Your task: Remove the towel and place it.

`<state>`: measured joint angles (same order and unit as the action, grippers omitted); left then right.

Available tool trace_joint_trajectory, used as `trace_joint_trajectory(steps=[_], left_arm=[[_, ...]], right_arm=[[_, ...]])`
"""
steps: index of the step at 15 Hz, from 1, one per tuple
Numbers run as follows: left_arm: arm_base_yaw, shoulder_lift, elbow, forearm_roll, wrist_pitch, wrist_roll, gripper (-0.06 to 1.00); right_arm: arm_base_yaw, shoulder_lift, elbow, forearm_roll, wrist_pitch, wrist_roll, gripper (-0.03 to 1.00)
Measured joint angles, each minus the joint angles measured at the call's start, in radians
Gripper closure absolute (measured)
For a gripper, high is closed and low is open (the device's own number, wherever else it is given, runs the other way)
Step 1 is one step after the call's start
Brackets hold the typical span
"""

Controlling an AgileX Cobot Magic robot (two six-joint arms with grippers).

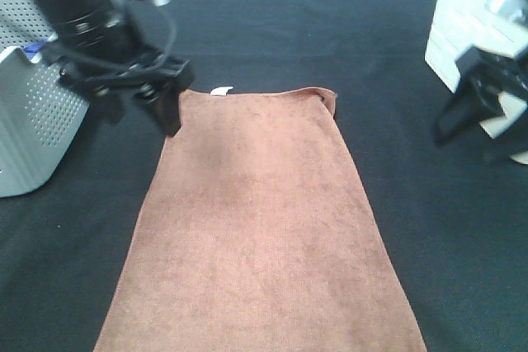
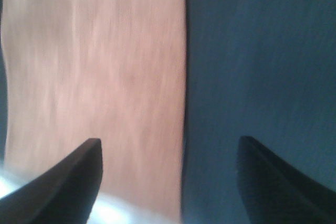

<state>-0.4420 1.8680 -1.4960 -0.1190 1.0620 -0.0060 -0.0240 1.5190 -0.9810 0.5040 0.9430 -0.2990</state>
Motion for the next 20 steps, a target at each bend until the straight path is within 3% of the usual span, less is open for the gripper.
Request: trace_joint_trajectory(steps=[4,6,8,11,14,17,20], left_arm=[[0.046,0.250,-0.305,0.007,0.045,-0.002,0.25],[0.087,0.360,-0.448,0.007,0.101,-0.003,0.25],[0.132,0.454,-0.576,0.005,0.140,-0.003,0.25],[0.186,0.575,-0.728,-0.023,0.145,-0.001,0.25],[0.216,0.654,-0.804,-0.037,0.147,0.006,0.25],[0.240,0.691,-0.810,-0.045,0.125,0.006,0.25],[0.245,0.717,-0.812,-0.068,0.089,0.006,0.25]], right_arm=[[0.000,0.000,-0.004,0.013,-0.360,0.001,0.27],[0.000,0.007,-0.010,0.039,-0.427,0.009,0.28],[-0.002,0.077,-0.048,0.039,-0.394,-0.003,0.29],[-0.002,0.254,-0.196,0.033,-0.269,-0.029,0.29],[-0.002,0.416,-0.354,0.043,-0.184,-0.044,0.29],[-0.002,0.538,-0.392,0.115,-0.255,-0.139,0.32],[-0.002,0.611,-0.394,0.250,-0.312,-0.276,0.37]])
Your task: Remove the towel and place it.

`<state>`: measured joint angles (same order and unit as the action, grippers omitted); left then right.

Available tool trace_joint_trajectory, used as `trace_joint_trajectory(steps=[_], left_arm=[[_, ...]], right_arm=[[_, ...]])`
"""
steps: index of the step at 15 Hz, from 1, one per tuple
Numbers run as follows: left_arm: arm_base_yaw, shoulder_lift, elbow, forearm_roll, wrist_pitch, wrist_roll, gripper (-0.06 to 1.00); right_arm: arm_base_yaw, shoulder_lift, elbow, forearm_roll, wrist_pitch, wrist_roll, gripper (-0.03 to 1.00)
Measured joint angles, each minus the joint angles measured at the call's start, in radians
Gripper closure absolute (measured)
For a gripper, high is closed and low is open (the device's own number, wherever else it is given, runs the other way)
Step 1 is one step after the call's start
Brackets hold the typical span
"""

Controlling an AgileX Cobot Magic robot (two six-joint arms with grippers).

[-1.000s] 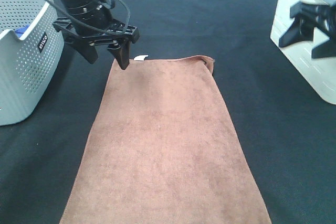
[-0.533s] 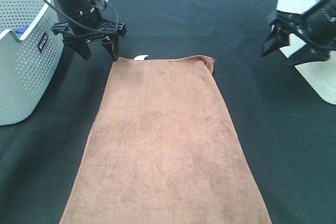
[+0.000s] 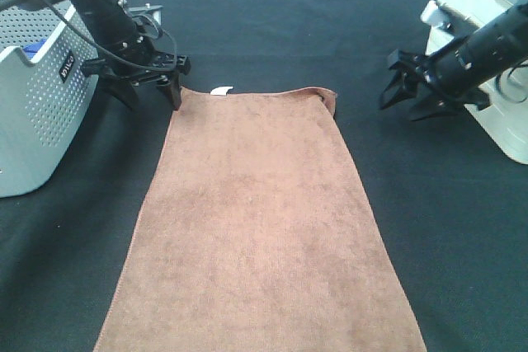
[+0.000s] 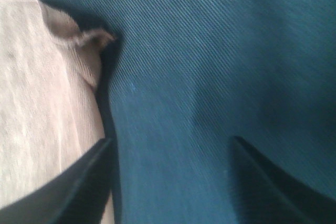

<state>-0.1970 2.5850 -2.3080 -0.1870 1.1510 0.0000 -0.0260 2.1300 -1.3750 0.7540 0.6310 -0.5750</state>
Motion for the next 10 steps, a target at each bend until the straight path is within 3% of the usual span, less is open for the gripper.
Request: trace_joint_trajectory(steps=[6,10], left_arm=[[0.000,0.053,-0.015,-0.075,-0.067,0.019,0.25],[0.000,0.055,-0.017,-0.082,-0.085,0.019,0.25]], right_arm=[[0.000,0.117,0.000,0.299,-0.054,-0.299,0.38],[0.013,0.191,-0.089,0.368,-0.035,-0.353,0.39]])
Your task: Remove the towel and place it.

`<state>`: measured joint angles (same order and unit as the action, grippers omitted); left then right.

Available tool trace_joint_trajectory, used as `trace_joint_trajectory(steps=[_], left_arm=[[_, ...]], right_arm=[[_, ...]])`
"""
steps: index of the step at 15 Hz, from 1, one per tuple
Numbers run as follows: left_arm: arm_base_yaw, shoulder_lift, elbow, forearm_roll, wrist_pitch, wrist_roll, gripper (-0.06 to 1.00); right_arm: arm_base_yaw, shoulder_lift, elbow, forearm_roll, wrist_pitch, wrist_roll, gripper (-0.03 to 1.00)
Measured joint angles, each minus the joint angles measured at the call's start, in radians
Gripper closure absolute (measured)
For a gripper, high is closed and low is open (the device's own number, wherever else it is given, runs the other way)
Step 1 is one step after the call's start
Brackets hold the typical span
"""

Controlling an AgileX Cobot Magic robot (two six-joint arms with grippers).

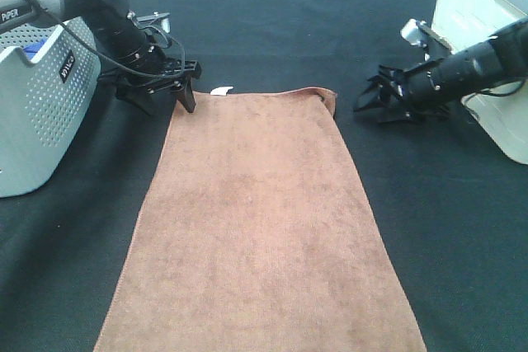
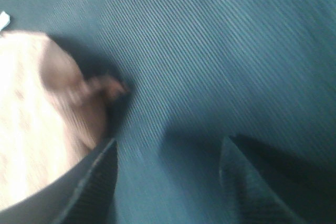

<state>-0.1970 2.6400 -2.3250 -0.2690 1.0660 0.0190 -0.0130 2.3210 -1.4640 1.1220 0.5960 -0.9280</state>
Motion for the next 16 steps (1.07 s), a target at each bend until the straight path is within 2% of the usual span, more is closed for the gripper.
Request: trace_joint_trajectory(steps=[3,6,11,14,16], left_arm=[[0.000,0.001,0.000,-0.001,-0.002,0.002,0.25],[0.000,0.001,0.000,-0.004,-0.003,0.011,0.25],[0.000,0.001,0.000,-0.009,-0.007,0.020,0.25],[0.000,0.004,0.000,-0.008,-0.016,0.020,0.35],[0.000,0.006,0.000,-0.012,-0.020,0.029,0.43]], right_arm=[[0.070,0.027,-0.035,0.011,-0.010,-0.003,0.39],[0.137,0.031,-0.042,0.019,-0.067,0.001,0.39],[0.161,0.065,-0.110,0.006,-0.072,0.005,0.39],[0.163,0.069,-0.138,-0.082,-0.058,0.026,0.41],[0.164,0.075,-0.144,-0.103,-0.068,0.035,0.50]])
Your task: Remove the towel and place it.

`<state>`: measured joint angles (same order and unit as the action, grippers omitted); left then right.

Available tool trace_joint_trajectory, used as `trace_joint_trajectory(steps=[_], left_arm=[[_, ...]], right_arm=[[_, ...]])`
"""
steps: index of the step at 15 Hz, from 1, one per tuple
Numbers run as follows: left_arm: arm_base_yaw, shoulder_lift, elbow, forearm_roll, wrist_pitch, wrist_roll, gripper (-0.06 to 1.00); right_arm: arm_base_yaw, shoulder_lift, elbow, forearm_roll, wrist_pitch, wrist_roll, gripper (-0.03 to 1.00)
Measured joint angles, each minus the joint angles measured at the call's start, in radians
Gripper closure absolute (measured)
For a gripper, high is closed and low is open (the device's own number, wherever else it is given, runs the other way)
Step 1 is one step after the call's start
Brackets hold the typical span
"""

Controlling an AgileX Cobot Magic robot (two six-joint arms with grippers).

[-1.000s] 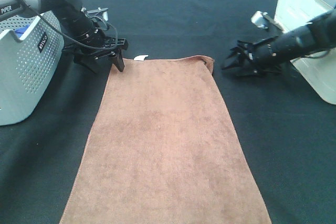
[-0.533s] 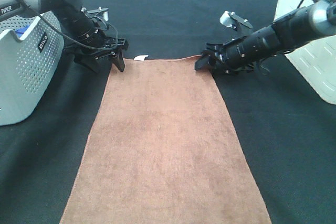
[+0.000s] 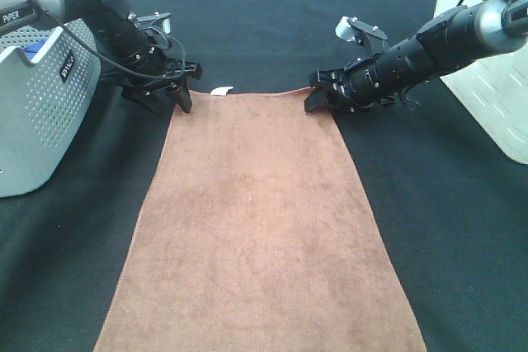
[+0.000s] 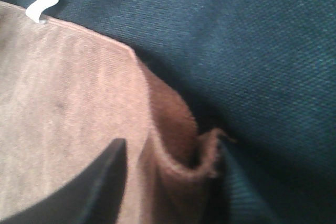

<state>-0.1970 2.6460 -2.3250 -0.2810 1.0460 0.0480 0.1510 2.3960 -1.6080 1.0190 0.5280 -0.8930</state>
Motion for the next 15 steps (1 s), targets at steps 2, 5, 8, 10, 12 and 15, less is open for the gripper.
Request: trace_joint_trajectory(steps=[2,5,8,10,12,15], left_arm=[[0.000,0.006,0.000,-0.044,-0.001,0.042,0.66],[0.000,0.013,0.000,-0.089,-0.005,0.097,0.94],[0.000,0.014,0.000,-0.094,-0.006,0.100,0.94],[0.000,0.014,0.000,-0.096,-0.006,0.100,0.94],[0.000,0.014,0.000,-0.097,-0.006,0.100,0.94],[0.000,0.014,0.000,-0.098,-0.006,0.100,0.94]], right_arm=[[0.000,0.001,-0.003,-0.018,-0.012,0.011,0.62],[0.000,0.014,-0.045,-0.062,0.013,0.043,0.75],[0.000,0.017,-0.086,-0.152,0.063,0.100,0.89],[0.000,0.017,-0.093,-0.206,0.075,0.139,0.95],[0.000,0.017,-0.094,-0.227,0.086,0.150,0.95],[0.000,0.017,-0.095,-0.231,0.066,0.150,0.95]])
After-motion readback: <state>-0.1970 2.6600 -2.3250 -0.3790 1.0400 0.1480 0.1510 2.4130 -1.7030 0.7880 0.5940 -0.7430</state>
